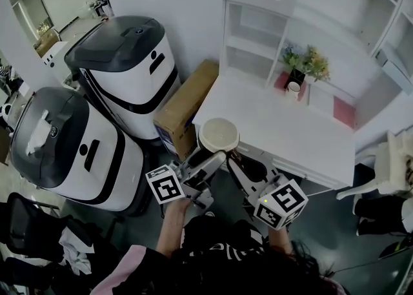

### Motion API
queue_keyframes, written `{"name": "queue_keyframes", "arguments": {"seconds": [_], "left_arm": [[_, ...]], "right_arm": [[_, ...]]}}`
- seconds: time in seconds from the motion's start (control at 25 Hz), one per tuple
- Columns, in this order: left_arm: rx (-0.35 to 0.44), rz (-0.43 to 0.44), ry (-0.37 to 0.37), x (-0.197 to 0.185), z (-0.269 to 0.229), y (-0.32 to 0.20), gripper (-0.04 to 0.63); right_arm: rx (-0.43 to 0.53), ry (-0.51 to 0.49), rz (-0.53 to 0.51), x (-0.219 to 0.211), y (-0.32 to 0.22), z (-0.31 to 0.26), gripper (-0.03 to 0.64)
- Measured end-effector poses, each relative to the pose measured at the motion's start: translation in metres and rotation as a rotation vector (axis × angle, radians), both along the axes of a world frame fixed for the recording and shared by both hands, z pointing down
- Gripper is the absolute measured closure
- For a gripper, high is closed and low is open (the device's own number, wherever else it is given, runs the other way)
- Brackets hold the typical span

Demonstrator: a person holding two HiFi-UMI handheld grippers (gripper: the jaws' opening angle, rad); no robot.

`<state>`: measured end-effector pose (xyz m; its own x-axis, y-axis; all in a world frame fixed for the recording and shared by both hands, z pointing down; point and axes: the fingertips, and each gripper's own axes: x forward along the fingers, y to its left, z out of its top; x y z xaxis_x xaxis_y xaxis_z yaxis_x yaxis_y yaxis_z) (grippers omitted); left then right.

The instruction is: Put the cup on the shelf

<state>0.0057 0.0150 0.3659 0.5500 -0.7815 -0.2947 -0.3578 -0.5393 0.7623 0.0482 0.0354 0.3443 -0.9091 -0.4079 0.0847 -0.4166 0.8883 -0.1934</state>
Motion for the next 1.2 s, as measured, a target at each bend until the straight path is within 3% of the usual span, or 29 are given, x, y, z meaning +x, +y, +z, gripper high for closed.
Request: {"name": "queue_keyframes", "arguments": {"seconds": [0.48, 0.76, 1.2], "left_arm": [[-0.045, 0.067, 0.046, -0.006, 0.022, -0.028, 0.238], [-0.071, 0.048, 0.05, -0.026, 0.036, -0.054, 0.236], [-0.086, 0.016, 0.011, -0.069, 0.036, -0.157, 0.235]], "right_arm": [[-0.032, 0.053, 0.066, -0.009, -0.026, 0.019, 0.532], [-0.055, 0.065, 0.045, -0.03, -0.053, 0.031, 0.532], [-0.064, 0.037, 0.013, -0.073, -0.157, 0.033, 0.534]]}}
